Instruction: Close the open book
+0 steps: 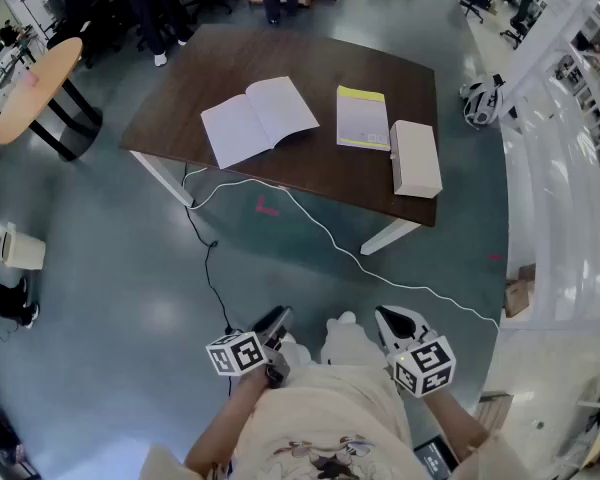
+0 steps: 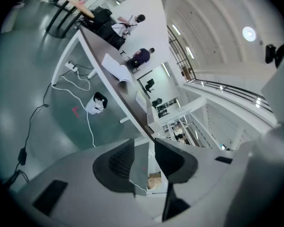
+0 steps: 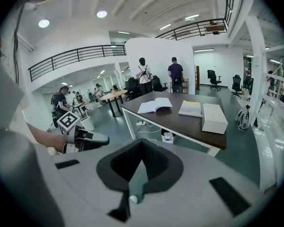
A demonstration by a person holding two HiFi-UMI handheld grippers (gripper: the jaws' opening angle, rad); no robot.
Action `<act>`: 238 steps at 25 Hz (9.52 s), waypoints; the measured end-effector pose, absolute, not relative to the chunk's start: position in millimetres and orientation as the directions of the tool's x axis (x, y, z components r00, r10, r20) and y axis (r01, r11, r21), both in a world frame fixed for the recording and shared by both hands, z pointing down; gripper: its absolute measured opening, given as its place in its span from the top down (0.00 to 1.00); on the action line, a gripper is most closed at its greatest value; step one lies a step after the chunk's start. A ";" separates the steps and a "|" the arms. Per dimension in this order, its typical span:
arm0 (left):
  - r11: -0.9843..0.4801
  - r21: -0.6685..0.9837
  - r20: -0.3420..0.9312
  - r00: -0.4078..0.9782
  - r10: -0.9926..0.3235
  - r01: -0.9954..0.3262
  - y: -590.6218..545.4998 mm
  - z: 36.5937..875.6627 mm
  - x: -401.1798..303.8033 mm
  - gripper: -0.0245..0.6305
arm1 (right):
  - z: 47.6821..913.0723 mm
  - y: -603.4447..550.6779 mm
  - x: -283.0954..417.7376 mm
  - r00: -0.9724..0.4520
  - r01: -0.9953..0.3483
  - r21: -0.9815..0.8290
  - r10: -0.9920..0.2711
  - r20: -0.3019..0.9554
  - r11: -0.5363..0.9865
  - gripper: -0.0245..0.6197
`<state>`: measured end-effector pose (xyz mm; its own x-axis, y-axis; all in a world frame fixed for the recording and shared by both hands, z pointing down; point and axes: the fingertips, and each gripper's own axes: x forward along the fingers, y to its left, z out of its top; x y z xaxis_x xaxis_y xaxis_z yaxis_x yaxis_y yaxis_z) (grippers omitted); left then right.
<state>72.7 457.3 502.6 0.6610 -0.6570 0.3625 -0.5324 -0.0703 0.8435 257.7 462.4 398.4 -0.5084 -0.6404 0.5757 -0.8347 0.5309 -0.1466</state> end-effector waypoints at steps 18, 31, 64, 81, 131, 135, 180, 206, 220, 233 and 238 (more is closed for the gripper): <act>-0.284 0.558 0.490 0.586 -0.646 -0.780 508.4 402.0 139.4 0.95 | 385.3 508.1 280.3 -0.584 -0.810 -0.318 -0.623 0.521 0.493 0.95; -0.225 0.523 0.512 0.514 -0.688 -0.822 548.4 394.9 184.2 0.95 | 411.5 525.8 317.4 -0.679 -0.734 -0.426 -0.547 0.490 0.529 0.95; -0.117 0.683 0.470 0.557 -0.685 -0.721 289.7 423.0 -50.9 0.95 | 422.4 286.7 80.4 -0.672 -0.715 -0.358 -0.450 0.588 0.600 0.95; 0.039 0.758 0.487 0.525 -0.698 -0.651 196.7 451.9 -51.7 0.95 | 433.5 168.9 64.4 -0.736 -0.620 -0.371 -0.347 0.582 0.691 0.95; 0.395 0.562 0.815 0.404 -0.416 -0.726 3.1 665.7 -148.9 0.74 | 496.6 -30.5 20.5 -0.782 -0.497 -0.508 -0.110 0.614 0.703 0.95; 0.385 0.605 0.790 0.462 -0.403 -0.697 0.0 673.3 -148.5 0.75 | 501.1 -36.2 13.5 -0.774 -0.501 -0.504 -0.103 0.625 0.704 0.95; 0.357 0.748 0.645 0.486 -0.590 -0.559 -7.2 609.7 -143.0 0.95 | 548.9 -16.6 -87.1 -0.723 -0.079 -0.140 0.040 0.689 0.987 0.83; 0.304 0.773 0.612 0.527 -0.590 -0.557 -10.4 614.6 -148.7 0.95 | 622.8 -11.4 -122.3 -0.520 0.227 0.096 0.037 0.853 0.969 0.93; 0.287 0.766 0.617 0.533 -0.580 -0.575 9.7 604.2 -140.7 0.84 | 568.3 -51.3 -101.5 -0.623 -0.069 0.159 -0.167 0.764 0.985 0.95; 0.192 0.693 0.653 0.492 -0.576 -0.695 -2.6 580.4 -111.6 0.85 | 525.4 -96.0 -16.8 -0.614 -0.402 0.149 -0.387 0.688 0.903 0.95; 0.144 0.637 0.673 0.456 -0.582 -0.757 -8.3 567.9 -103.0 0.85 | 523.2 -102.8 15.5 -0.580 -0.486 0.129 -0.430 0.692 0.864 0.95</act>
